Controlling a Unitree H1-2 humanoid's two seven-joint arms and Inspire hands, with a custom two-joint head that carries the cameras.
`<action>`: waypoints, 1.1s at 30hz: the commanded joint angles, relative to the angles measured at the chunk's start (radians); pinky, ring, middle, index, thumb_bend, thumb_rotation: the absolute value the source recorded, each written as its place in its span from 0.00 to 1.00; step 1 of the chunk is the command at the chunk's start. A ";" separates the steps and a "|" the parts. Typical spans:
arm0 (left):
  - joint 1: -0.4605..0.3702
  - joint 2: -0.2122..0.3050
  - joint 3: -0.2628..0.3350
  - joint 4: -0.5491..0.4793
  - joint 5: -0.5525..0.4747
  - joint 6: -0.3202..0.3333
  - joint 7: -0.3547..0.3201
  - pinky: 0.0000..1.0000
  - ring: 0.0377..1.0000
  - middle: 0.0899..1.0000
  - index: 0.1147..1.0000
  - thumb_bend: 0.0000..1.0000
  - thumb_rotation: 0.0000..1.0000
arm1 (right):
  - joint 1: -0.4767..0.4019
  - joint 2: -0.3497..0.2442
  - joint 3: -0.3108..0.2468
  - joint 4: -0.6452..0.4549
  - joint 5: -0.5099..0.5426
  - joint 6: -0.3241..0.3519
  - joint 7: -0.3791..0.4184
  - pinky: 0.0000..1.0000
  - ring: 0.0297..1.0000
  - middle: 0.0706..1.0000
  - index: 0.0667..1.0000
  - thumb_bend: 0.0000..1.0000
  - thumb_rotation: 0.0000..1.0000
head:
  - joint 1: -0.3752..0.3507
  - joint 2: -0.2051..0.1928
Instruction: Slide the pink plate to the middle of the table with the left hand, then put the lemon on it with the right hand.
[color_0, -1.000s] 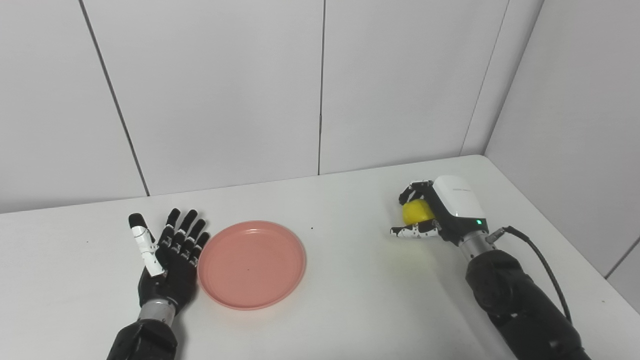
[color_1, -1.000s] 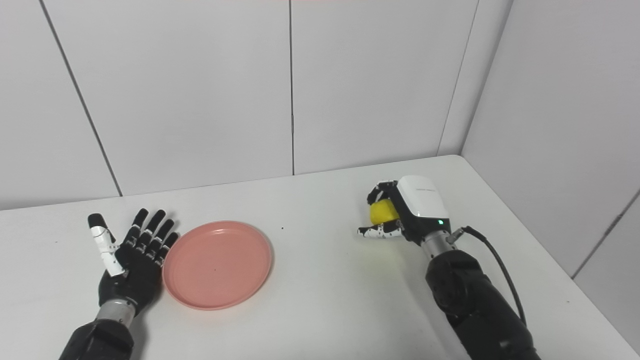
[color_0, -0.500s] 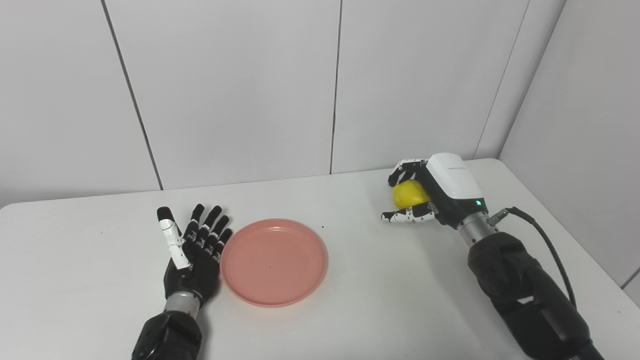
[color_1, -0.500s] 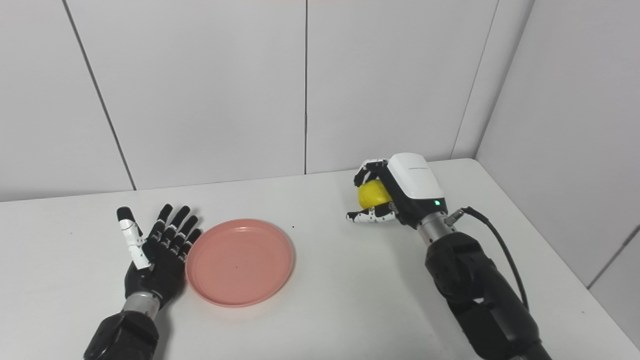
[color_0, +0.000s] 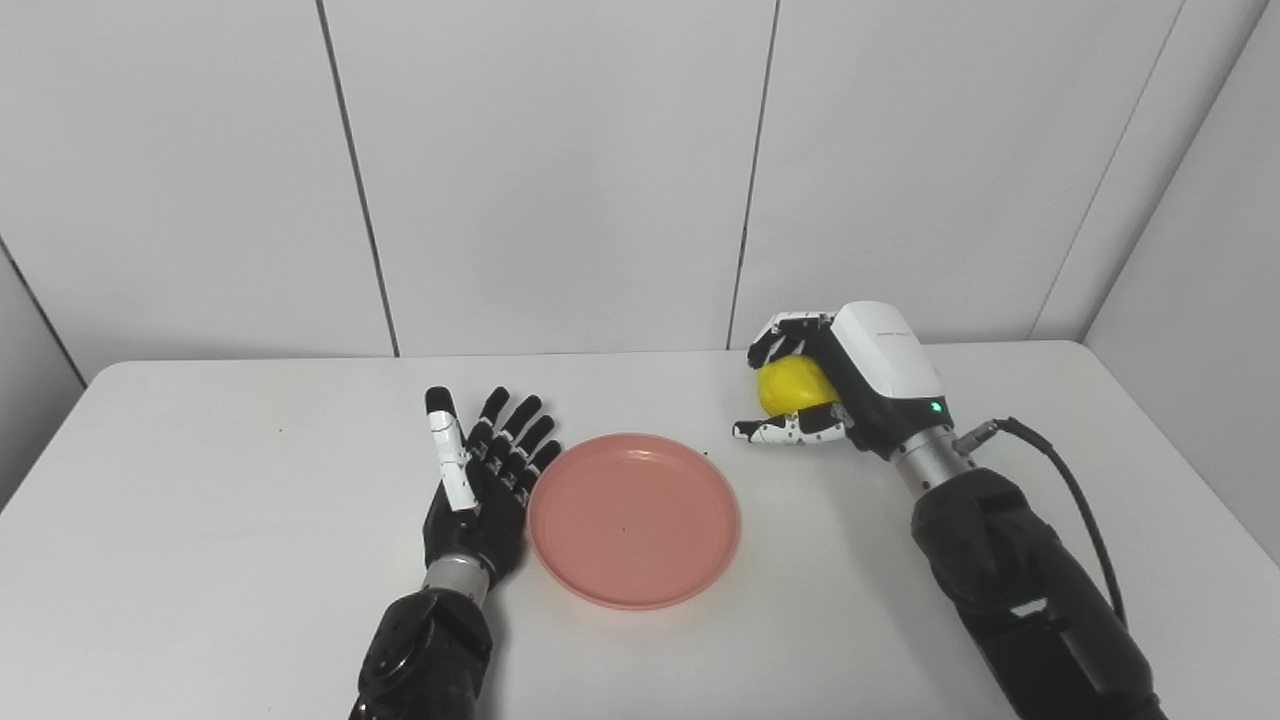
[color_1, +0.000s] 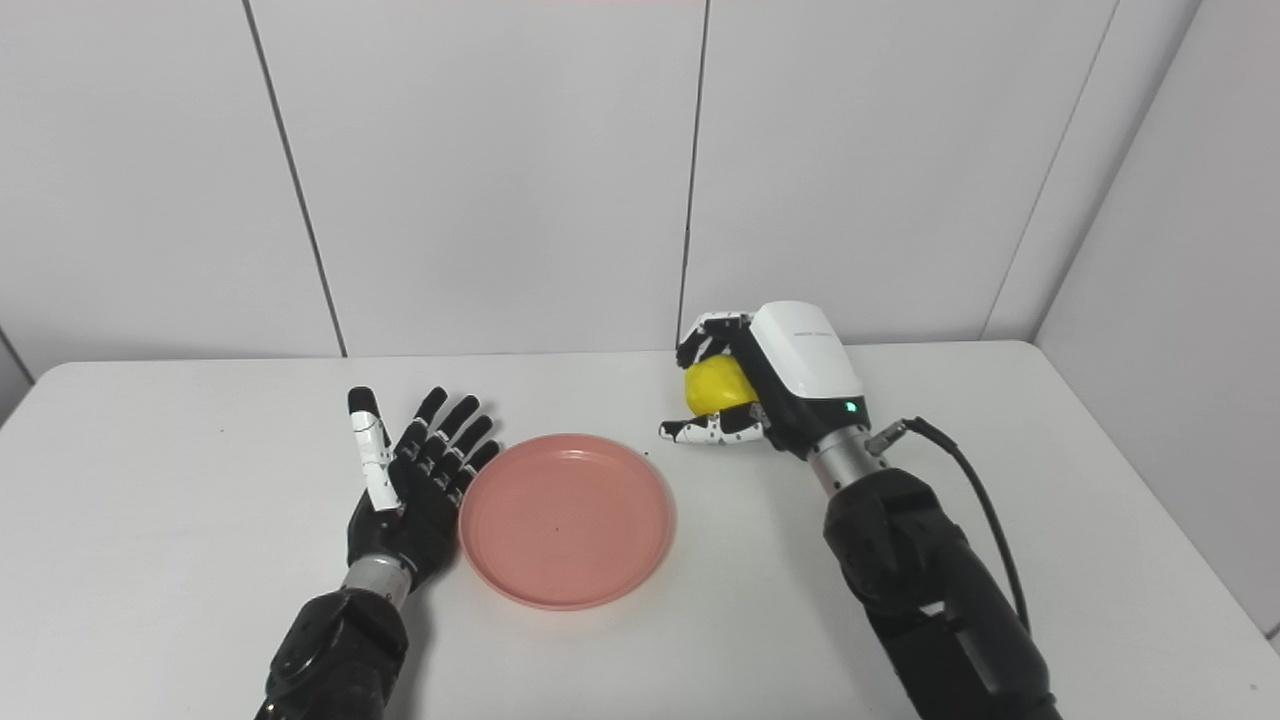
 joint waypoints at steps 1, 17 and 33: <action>0.052 -0.018 0.004 0.058 0.021 0.049 0.048 0.90 0.89 0.88 0.93 0.90 0.96 | -0.052 0.004 0.002 -0.013 -0.002 -0.045 -0.011 0.16 0.18 0.24 0.44 0.51 0.16 | 0.009 -0.002; 0.057 -0.034 -0.005 0.064 0.040 0.037 0.045 0.93 0.90 0.88 0.94 0.90 0.97 | -0.119 0.072 0.073 0.017 -0.007 -0.055 0.014 0.16 0.19 0.25 0.44 0.51 0.15 | 0.059 -0.011; 0.057 -0.034 -0.010 0.074 0.041 0.024 0.044 0.94 0.90 0.88 0.93 0.91 0.98 | -0.147 0.155 0.159 0.116 -0.041 -0.106 0.018 0.22 0.26 0.32 0.45 0.51 0.16 | 0.058 -0.010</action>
